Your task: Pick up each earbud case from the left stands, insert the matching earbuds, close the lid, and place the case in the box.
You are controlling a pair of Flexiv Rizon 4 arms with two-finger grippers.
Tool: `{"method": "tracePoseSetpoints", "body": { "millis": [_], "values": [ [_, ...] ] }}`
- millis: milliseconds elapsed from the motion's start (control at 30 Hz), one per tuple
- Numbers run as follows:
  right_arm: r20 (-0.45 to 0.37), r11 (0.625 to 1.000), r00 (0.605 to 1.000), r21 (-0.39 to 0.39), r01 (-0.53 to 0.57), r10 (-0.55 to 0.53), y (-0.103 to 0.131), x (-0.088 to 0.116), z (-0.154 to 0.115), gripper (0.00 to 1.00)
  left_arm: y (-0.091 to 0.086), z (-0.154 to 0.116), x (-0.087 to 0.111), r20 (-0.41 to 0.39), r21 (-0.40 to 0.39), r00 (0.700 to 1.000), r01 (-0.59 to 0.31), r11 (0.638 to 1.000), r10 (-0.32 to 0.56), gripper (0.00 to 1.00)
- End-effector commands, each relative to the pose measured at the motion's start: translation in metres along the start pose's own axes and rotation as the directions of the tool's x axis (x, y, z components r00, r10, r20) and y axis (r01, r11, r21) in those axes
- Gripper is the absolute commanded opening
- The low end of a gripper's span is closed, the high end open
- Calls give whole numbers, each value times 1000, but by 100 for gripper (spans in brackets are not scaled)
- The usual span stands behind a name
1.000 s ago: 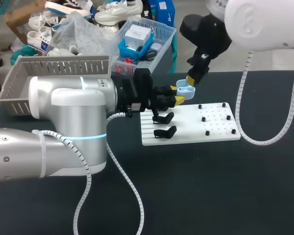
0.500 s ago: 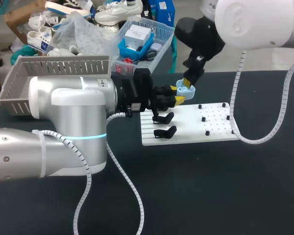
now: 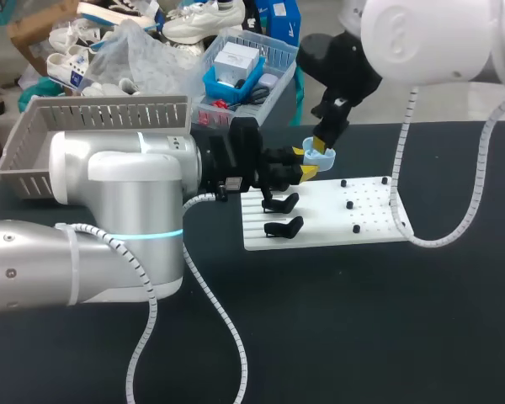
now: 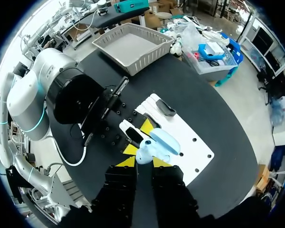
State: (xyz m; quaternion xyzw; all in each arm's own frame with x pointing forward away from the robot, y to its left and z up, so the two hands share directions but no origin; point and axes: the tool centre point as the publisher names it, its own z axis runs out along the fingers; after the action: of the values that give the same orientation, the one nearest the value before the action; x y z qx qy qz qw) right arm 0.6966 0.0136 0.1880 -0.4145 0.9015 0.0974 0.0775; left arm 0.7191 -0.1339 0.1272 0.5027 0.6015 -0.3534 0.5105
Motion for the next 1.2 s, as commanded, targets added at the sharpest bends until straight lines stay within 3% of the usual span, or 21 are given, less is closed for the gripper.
{"method": "tracePoseSetpoints", "body": {
  "millis": [33, 1200],
  "values": [
    [-6, 1000, 1000, -2, 0, 0, -1, -3, 1, 0, 0, 0, 1, 4, -3, 1000, -1, 1000, 1, 0],
    [-16, 1000, 1000, 4, -11, 11, -5, -4, 8, 0, 0, 0, 1, 4, -3, 1000, -1, 1000, 1, 0]
  ]
}}
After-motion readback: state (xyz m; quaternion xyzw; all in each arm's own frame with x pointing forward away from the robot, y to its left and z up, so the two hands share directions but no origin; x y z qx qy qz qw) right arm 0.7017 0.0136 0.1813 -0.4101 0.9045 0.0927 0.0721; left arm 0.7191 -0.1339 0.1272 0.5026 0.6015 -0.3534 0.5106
